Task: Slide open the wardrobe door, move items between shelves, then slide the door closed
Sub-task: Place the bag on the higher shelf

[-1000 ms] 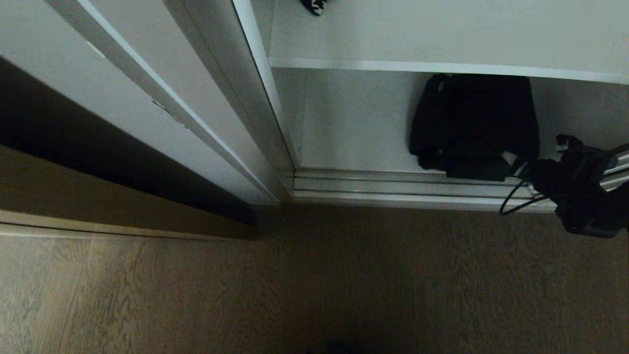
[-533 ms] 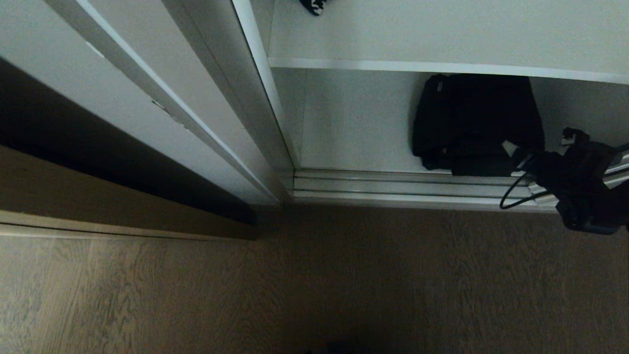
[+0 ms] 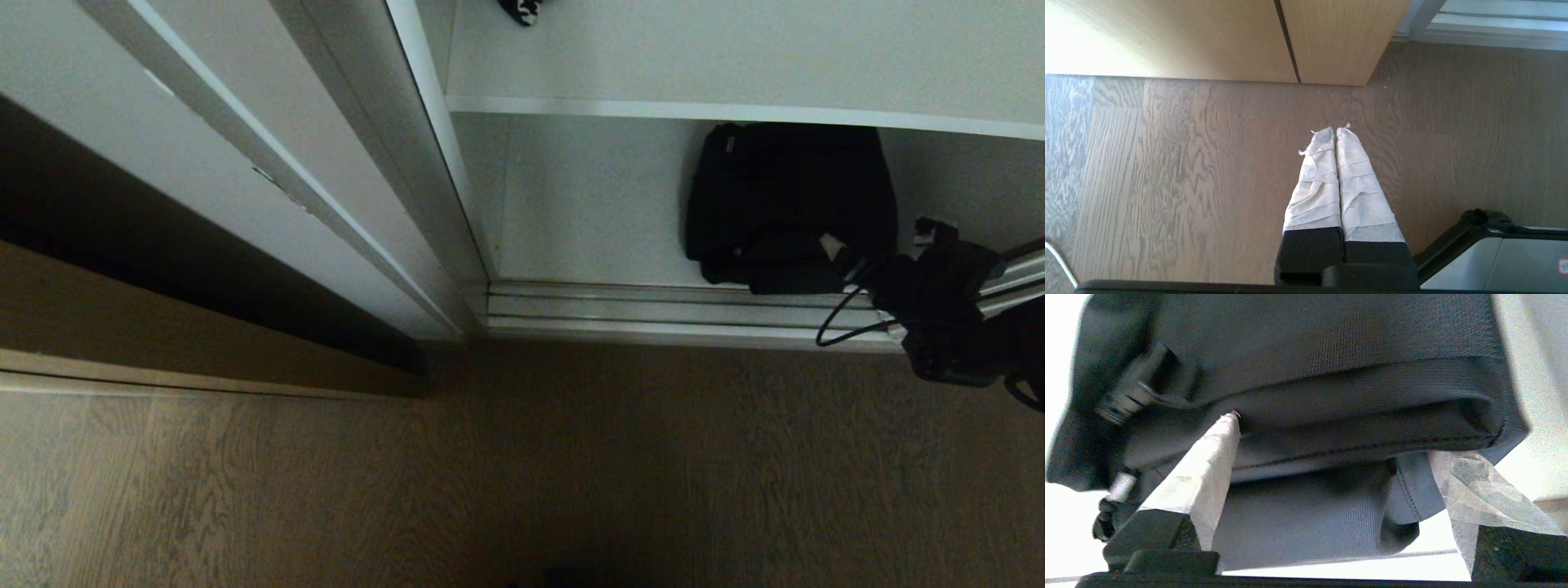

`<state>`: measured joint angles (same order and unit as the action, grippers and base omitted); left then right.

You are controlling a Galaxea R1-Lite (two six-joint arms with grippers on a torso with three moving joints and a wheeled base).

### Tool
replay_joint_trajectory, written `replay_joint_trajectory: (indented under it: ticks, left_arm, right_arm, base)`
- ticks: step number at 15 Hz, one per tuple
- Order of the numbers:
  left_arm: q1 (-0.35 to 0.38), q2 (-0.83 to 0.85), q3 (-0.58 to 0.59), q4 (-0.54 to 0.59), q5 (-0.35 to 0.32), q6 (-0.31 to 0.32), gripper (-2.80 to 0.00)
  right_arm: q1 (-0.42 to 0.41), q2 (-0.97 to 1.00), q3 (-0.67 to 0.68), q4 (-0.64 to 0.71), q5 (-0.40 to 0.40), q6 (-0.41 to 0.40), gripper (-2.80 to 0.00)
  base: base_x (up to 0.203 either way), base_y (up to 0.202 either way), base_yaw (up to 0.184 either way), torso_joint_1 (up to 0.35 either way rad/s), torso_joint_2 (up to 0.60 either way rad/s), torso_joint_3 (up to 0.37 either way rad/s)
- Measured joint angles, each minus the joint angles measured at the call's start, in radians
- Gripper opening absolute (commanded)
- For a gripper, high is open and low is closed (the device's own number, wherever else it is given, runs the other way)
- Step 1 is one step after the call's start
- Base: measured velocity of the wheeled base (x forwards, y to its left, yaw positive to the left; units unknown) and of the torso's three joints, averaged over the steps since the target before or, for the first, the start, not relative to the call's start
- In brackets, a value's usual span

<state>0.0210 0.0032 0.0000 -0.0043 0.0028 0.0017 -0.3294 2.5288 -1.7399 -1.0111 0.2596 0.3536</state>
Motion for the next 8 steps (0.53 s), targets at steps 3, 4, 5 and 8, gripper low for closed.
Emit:
replay_joint_trajectory:
  ticks: [3, 4, 5, 8]
  left_arm:
    - [0.0, 0.0, 0.0, 0.0, 0.0, 0.0, -2.8]
    - [0.0, 0.0, 0.0, 0.0, 0.0, 0.0, -2.8]
    - [0.0, 0.0, 0.0, 0.0, 0.0, 0.0, -2.8]
    - [0.001, 0.0, 0.0, 0.0, 0.0, 0.0, -2.8]
  right_arm:
    - [0.001, 0.034, -0.044, 0.066, -0.002, 0.004, 0.0]
    - [0.001, 0.041, -0.051, 0.071, -0.002, 0.005, 0.0]
    - [0.001, 0.046, -0.057, 0.081, -0.002, 0.006, -2.8]
    - [0.001, 0.055, -0.078, 0.11, -0.035, 0.011, -2.8]
  base:
    - [0.0, 0.0, 0.0, 0.0, 0.0, 0.0]
    - [0.0, 0.0, 0.0, 0.0, 0.0, 0.0]
    - [0.0, 0.0, 0.0, 0.0, 0.0, 0.0]
    - [0.0, 0.0, 0.0, 0.0, 0.0, 0.0]
